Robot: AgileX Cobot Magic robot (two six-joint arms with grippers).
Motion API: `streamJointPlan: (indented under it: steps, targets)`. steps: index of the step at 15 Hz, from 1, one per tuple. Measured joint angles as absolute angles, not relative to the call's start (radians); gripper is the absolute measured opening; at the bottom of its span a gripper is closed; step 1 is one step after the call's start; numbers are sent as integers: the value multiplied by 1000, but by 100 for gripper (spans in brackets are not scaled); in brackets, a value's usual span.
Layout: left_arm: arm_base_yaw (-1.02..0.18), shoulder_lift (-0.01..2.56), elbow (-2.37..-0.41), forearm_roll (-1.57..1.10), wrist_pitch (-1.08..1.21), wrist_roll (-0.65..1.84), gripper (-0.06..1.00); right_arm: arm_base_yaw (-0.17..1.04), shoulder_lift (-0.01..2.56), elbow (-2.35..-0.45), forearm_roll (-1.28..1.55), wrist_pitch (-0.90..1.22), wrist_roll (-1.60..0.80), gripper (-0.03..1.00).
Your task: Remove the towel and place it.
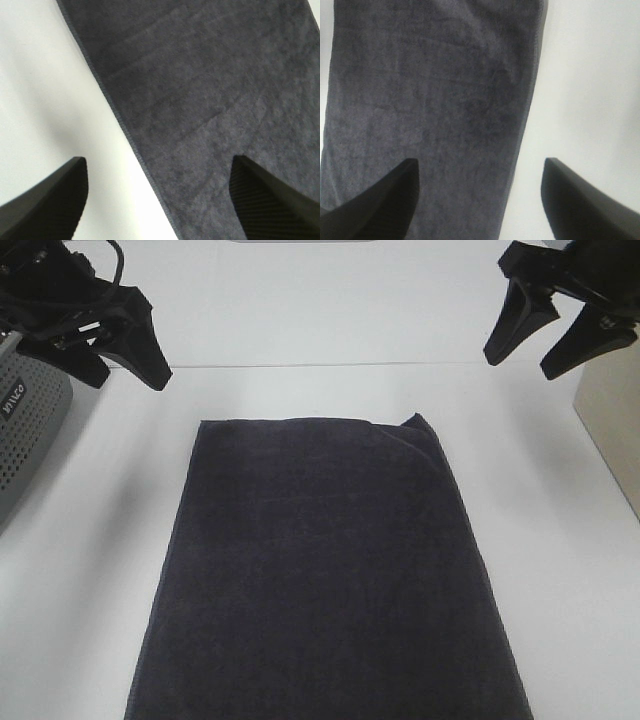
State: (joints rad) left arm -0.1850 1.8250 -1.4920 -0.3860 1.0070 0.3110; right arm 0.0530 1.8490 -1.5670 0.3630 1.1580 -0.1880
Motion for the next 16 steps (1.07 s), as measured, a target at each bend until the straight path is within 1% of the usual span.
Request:
streamJointPlan:
  steps: [1,2,5,8,12,14,16]
  targets:
    - [-180,1847,-1511,-384,1007,311,77,53,1892,-1615,356,1172,-188,69]
    - [-167,1947,-1603,-383,1006,311,82,50,2055,-1796,323,1207,-188,70]
    - [-133,2118,-1755,-395,1003,300,84,2,2258,-2002,345,1210,-188,70]
    - [-104,2292,-1908,-424,1013,299,84,-50,2395,-2087,419,1212,-204,70]
    - [-78,2475,-2086,-467,1069,299,84,-54,2542,-2215,443,1213,-253,70]
    - [-78,2527,-2132,-509,1084,308,84,-54,2592,-2270,474,1213,-263,70]
    - [-78,2555,-2140,-525,1096,314,84,-54,2622,-2279,484,1213,-266,70]
